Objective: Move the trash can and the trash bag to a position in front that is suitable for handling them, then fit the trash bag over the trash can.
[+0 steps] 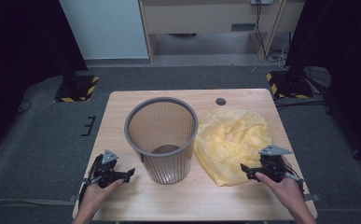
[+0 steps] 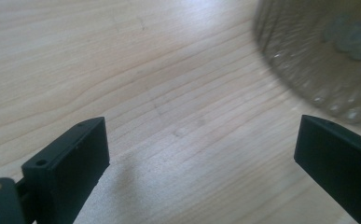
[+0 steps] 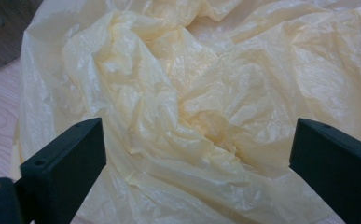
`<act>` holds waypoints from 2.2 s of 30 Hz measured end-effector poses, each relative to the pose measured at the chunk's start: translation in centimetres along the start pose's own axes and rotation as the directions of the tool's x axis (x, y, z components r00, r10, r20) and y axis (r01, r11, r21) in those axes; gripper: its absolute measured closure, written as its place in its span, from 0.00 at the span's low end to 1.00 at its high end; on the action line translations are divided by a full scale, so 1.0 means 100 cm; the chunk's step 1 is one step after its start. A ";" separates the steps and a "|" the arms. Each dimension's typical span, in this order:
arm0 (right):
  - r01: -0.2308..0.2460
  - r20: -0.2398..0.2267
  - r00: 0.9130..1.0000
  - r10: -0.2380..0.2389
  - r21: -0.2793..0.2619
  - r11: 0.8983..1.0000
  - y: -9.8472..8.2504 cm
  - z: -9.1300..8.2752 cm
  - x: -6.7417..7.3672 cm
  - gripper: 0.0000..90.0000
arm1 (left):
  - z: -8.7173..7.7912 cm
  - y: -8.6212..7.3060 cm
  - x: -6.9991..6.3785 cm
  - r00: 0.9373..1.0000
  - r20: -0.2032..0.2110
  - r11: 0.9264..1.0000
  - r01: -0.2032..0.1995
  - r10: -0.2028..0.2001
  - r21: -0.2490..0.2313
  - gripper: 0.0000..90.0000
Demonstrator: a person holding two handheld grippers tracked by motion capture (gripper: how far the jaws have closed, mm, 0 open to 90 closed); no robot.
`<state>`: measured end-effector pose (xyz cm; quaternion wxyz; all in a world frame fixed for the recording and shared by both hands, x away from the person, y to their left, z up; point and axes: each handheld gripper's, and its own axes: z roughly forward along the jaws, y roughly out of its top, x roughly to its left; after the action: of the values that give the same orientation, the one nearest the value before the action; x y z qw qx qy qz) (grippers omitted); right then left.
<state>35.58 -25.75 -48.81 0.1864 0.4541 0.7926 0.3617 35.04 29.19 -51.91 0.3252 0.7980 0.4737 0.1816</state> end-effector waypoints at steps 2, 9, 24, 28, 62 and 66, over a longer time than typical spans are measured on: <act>0.021 -0.005 1.000 -0.021 0.002 1.000 0.006 -0.001 -0.001 0.04 | 0.004 0.000 0.001 1.000 0.004 1.000 -0.009 0.009 0.014 0.03; 0.032 0.006 0.999 -0.032 0.002 0.999 0.035 0.002 -0.004 0.05 | 0.004 -0.003 0.008 1.000 -0.012 1.000 0.017 -0.017 0.014 0.03; 0.034 0.004 0.999 -0.034 0.055 0.998 0.072 0.037 -0.017 0.05 | 0.008 -0.007 0.008 1.000 -0.017 0.999 -0.001 0.002 0.046 0.02; 0.032 -0.008 0.999 -0.031 0.052 0.998 0.080 0.054 -0.019 0.05 | 0.009 -0.009 0.006 1.000 -0.022 0.999 -0.002 0.002 0.036 0.00; 0.076 -0.028 0.997 -0.073 0.131 0.988 0.066 0.139 -0.011 0.03 | 0.011 -0.012 0.006 1.000 -0.029 1.000 0.002 -0.002 -0.002 0.00; 0.080 -0.037 0.996 -0.076 0.116 0.990 0.064 0.139 -0.010 0.04 | 0.011 -0.012 0.006 1.000 -0.030 1.000 0.002 -0.002 -0.002 0.00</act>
<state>48.50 -18.90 -53.37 0.1606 0.4270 0.8326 0.3142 35.21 29.74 -53.49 0.3189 0.7945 0.4791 0.1936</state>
